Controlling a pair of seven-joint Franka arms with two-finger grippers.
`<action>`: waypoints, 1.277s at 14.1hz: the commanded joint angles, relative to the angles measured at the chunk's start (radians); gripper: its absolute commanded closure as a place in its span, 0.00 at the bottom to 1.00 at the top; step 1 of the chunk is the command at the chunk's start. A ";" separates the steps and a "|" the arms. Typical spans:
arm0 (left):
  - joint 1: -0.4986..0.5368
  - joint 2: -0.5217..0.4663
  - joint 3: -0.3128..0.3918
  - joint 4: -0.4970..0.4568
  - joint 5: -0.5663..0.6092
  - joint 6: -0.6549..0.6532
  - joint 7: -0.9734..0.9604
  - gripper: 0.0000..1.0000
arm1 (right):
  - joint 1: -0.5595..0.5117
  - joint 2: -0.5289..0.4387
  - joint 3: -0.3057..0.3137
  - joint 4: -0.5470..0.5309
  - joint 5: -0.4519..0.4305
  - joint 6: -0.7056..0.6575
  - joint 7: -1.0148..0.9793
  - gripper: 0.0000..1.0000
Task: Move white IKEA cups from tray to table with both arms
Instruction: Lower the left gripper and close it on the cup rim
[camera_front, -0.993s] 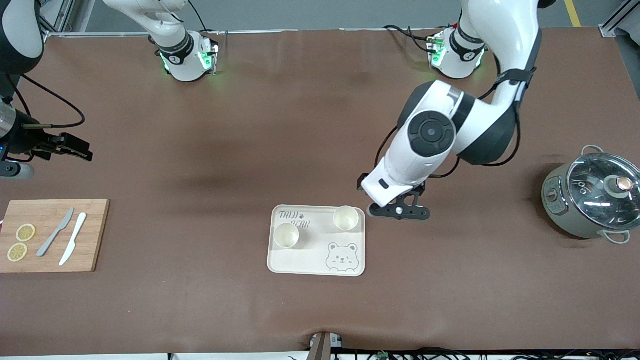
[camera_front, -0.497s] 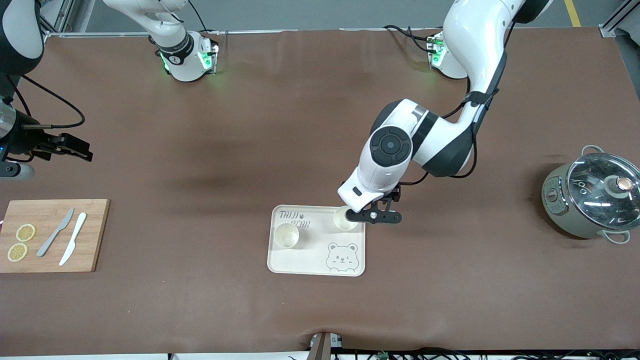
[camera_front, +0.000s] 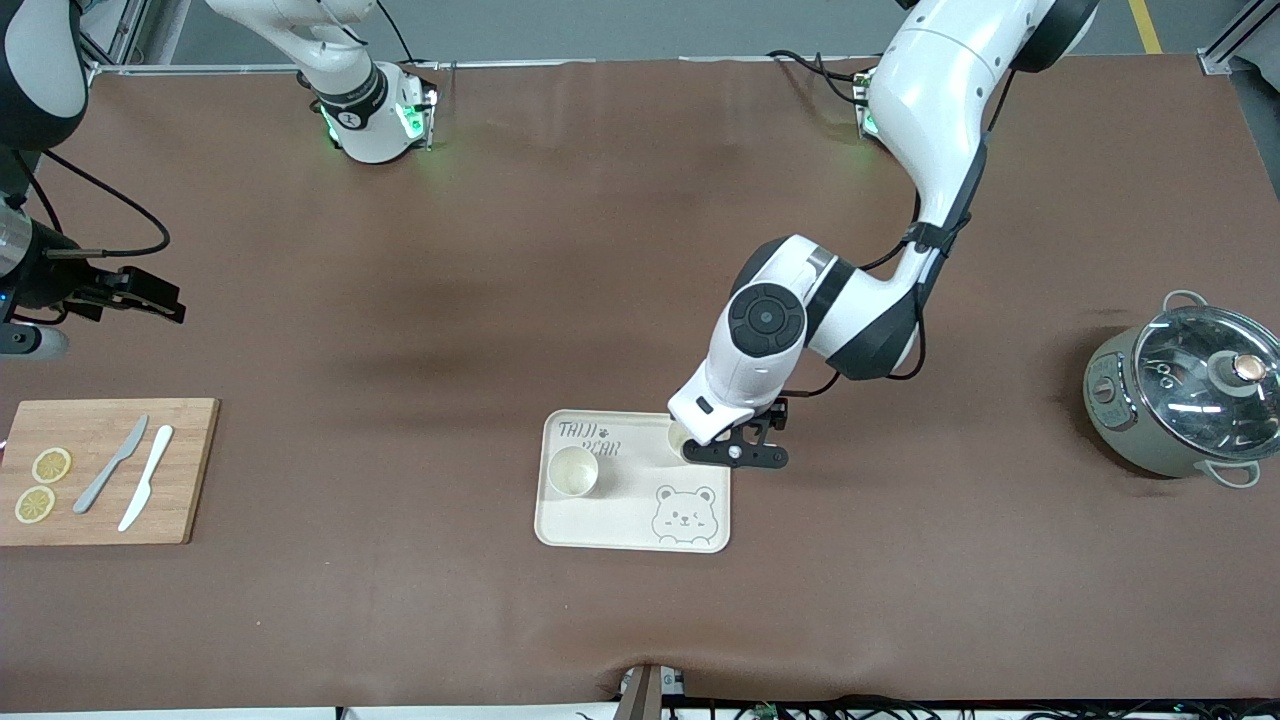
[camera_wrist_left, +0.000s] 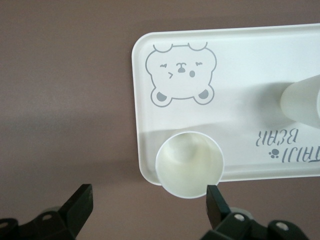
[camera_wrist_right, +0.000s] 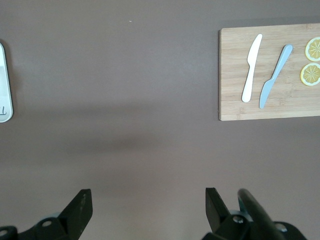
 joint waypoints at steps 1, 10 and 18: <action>0.000 0.020 0.004 -0.012 0.059 0.052 0.014 0.00 | -0.012 -0.013 0.008 -0.013 -0.009 0.007 -0.003 0.00; 0.009 0.030 0.004 -0.119 0.087 0.226 0.036 0.00 | -0.011 -0.010 0.007 -0.013 -0.009 0.008 -0.003 0.00; 0.021 0.020 0.003 -0.178 0.084 0.253 0.014 0.00 | -0.009 -0.010 0.007 -0.013 -0.009 0.018 -0.003 0.00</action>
